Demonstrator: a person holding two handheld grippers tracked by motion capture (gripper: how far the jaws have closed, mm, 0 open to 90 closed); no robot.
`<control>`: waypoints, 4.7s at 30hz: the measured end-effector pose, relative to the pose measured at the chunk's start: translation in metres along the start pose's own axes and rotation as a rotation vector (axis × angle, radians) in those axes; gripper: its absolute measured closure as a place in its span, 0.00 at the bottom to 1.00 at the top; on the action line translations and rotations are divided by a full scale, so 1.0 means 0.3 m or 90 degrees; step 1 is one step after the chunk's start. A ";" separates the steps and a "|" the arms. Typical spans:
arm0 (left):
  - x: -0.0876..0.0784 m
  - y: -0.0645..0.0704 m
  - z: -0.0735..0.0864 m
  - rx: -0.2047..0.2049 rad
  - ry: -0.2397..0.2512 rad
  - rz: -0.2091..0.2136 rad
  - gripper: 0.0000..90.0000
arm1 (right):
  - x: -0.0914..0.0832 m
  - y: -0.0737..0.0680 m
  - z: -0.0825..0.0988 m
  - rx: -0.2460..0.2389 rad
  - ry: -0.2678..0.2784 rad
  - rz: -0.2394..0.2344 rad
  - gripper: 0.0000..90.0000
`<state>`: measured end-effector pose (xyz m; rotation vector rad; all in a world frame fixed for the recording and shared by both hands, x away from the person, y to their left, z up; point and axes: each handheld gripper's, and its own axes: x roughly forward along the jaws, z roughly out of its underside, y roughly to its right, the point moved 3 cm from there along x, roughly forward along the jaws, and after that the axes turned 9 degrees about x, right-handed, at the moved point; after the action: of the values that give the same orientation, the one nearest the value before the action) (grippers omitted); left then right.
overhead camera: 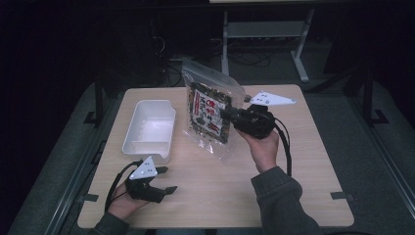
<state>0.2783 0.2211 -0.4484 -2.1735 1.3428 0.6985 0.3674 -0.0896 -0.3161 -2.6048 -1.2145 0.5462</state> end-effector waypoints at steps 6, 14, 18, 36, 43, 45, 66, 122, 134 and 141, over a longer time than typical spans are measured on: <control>-0.013 -0.003 0.008 -0.002 0.001 -0.002 0.28 | 0.046 -0.012 -0.029 0.003 0.010 0.004 0.84; -0.029 -0.010 0.022 -0.006 -0.002 -0.007 0.28 | 0.112 -0.034 -0.059 0.006 0.019 0.007 0.84; -0.036 -0.010 0.030 -0.010 -0.001 -0.008 0.28 | 0.149 -0.049 -0.079 0.006 0.027 0.005 0.84; -0.073 -0.026 0.061 -0.024 0.001 -0.019 0.28 | 0.380 -0.143 -0.139 0.000 0.039 0.006 0.84; -0.091 -0.034 0.080 -0.034 0.003 -0.024 0.27 | 0.489 -0.172 -0.142 -0.009 0.046 0.024 0.84; -0.095 -0.035 0.084 -0.036 0.003 -0.026 0.27 | 0.513 -0.176 -0.138 -0.010 0.049 0.035 0.84; -0.089 -0.038 0.092 -0.039 0.005 -0.011 0.27 | 0.701 -0.191 -0.024 -0.003 0.033 0.094 0.84; -0.073 -0.033 0.095 -0.028 -0.009 -0.001 0.27 | 0.761 -0.194 0.141 -0.026 -0.080 0.196 0.82; -0.072 -0.034 0.094 -0.025 -0.009 -0.002 0.27 | 0.742 -0.212 0.151 -0.018 -0.059 0.241 0.82; -0.069 -0.037 0.094 -0.027 -0.008 0.000 0.27 | 0.750 -0.184 0.137 -0.005 -0.063 0.195 0.78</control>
<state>0.2756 0.2571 -0.4548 -2.1993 1.3324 0.7456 0.4451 0.1205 -0.3882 -2.8181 -0.8455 0.7351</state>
